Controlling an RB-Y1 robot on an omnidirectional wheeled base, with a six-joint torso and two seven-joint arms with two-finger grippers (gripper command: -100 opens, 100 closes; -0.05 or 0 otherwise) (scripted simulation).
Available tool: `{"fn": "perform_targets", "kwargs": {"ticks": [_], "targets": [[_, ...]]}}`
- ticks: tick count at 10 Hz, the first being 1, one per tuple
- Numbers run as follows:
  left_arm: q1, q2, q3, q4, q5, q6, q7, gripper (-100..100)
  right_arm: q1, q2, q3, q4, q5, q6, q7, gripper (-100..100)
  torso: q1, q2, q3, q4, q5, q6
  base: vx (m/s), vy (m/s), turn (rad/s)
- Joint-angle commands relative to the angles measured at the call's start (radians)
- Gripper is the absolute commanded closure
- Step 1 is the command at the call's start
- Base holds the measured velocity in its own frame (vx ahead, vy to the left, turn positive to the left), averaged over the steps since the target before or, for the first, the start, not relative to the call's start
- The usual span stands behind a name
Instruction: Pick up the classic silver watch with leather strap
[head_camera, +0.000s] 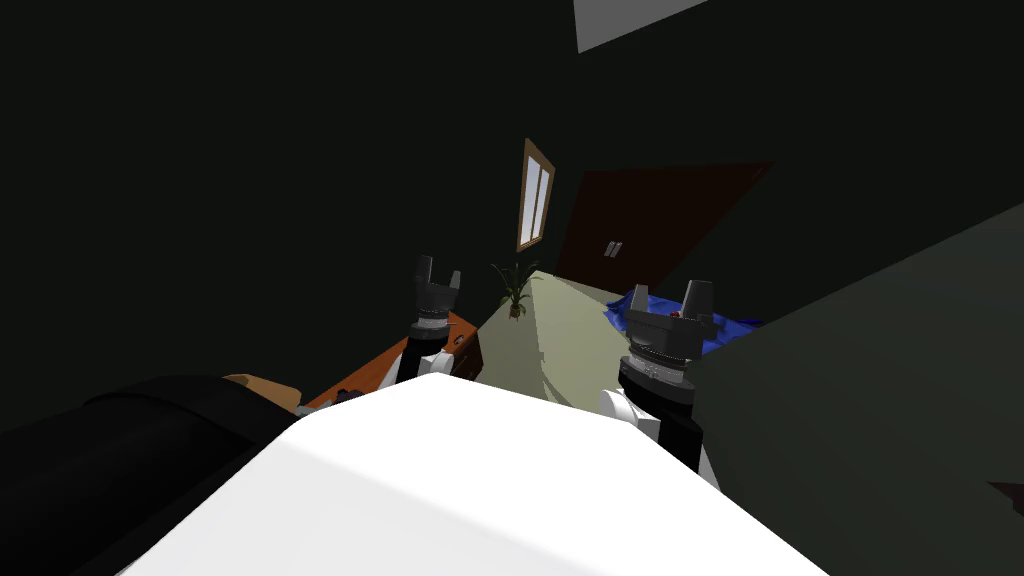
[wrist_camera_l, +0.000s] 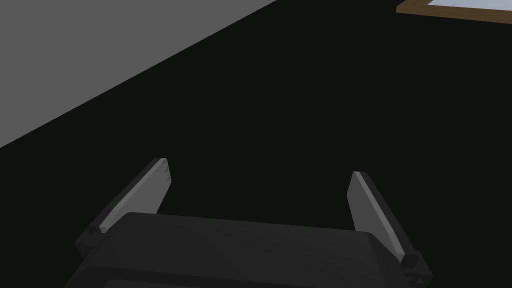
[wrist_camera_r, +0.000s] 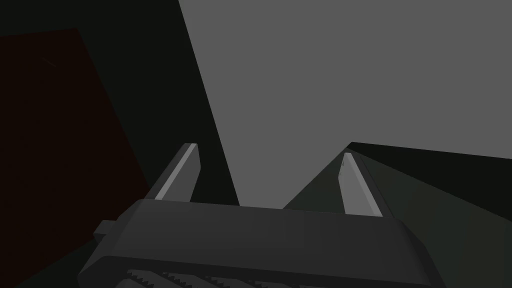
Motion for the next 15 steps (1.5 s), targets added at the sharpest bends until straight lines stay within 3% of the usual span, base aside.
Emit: {"fn": "perform_targets", "kwargs": {"ticks": [1, 8, 11, 12, 14, 15], "targets": [[-0.012, 0.036, 0.006, 0.036, 0.02, 0.019, 0.016, -100, 0.0, 0.0, 0.0, 0.0, 0.0, 0.0, 0.0, 0, 0.0, 0.0, 0.0, 0.0, 0.0, 0.0, 0.008, 0.002, 0.001], [-0.07, 0.11, 0.037, 0.213, 0.118, 0.11, 0.094, -100, 0.0, 0.0, 0.0, 0.0, 0.0, 0.0, 0.0, 0, 0.002, -0.002, -0.001, -0.001, 0.0, 0.0, 0.023, 0.012, 0.003], [-0.105, 0.126, 0.056, 0.323, 0.177, 0.165, 0.141, -100, 0.0, 0.0, 0.0, 0.0, 0.0, 0.0, 0.0, 0, 0.002, -0.003, -0.002, -0.001, 0.0, 0.0, 0.034, 0.018, 0.003], [-0.105, 0.126, 0.056, 0.323, 0.177, 0.165, 0.141, -100, 0.0, 0.0, 0.0, 0.0, 0.0, 0.0, 0.0, 0, 0.001, -0.002, -0.001, -0.001, 0.0, 0.0, 0.018, 0.011, 0.004], [-0.131, 0.134, 0.07, 0.399, 0.221, 0.206, 0.176, -100, 0.0, 0.0, 0.0, 0.0, 0.0, 0.0, 0.0, 0, 0.001, -0.001, -0.001, 0.0, 0.0, 0.0, 0.017, 0.008, 0.002], [-0.131, 0.134, 0.07, 0.404, 0.221, 0.206, 0.176, -100, 0.0, 0.0, 0.0, 0.0, 0.0, 0.0, 0.0, 0, 0.001, -0.002, -0.001, 0.0, 0.0, 0.0, 0.02, 0.007, 0.003]]}}
